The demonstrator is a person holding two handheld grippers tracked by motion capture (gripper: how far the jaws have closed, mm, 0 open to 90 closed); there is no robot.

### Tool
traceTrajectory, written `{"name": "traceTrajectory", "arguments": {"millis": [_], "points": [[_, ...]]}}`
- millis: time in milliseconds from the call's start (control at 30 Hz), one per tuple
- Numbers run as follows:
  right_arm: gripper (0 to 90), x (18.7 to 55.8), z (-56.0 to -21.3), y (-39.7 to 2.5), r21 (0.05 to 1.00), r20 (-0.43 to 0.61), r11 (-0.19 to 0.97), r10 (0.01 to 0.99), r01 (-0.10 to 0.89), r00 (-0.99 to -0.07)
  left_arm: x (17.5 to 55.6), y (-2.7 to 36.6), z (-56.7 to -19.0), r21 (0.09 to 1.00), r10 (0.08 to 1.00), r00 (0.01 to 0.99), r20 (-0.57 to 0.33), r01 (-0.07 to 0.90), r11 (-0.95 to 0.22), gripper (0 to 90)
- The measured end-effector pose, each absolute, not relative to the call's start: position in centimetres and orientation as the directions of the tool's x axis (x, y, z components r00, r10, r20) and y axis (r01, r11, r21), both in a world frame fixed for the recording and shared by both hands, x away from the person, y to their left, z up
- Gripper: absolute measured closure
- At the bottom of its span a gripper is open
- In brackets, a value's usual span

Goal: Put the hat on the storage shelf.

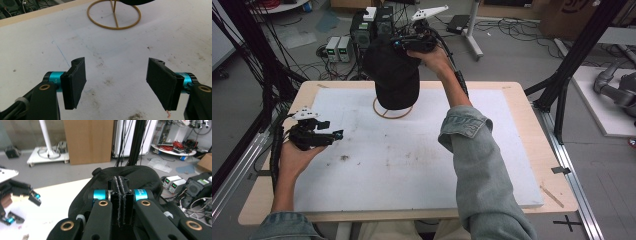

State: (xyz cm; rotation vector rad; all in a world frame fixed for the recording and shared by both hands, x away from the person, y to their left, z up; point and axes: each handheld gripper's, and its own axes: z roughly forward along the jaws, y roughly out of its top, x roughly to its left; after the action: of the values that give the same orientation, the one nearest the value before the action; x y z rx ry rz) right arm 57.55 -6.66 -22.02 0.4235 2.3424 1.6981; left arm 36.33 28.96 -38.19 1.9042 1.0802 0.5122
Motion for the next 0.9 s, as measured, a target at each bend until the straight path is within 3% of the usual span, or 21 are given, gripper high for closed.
{"name": "traceTrajectory", "arguments": {"millis": [267,567,667,900], "points": [[88.8,58.2,-23.3,-7.3,0.935,0.075,0.296,0.379,0.198,-0.922,36.4,28.8,-38.2,0.835,0.837,0.544,-0.056,0.484,-0.259,32.2],[83.4,58.0,-23.8,-8.5,0.929,0.097,0.29,0.407,0.229,-0.908,36.4,28.4,-38.2,0.836,0.833,0.552,-0.05,0.479,-0.266,32.2],[69.4,57.9,-23.9,-9.4,0.925,0.104,0.287,0.441,0.25,-0.891,36.4,28.2,-38.1,0.838,0.831,0.554,-0.047,0.475,-0.269,32.0],[54.6,56.8,-24.4,-11.9,0.918,0.092,0.296,0.486,0.263,-0.869,36.4,27.8,-38.0,0.838,0.826,0.561,-0.043,0.471,-0.276,31.7]]}}
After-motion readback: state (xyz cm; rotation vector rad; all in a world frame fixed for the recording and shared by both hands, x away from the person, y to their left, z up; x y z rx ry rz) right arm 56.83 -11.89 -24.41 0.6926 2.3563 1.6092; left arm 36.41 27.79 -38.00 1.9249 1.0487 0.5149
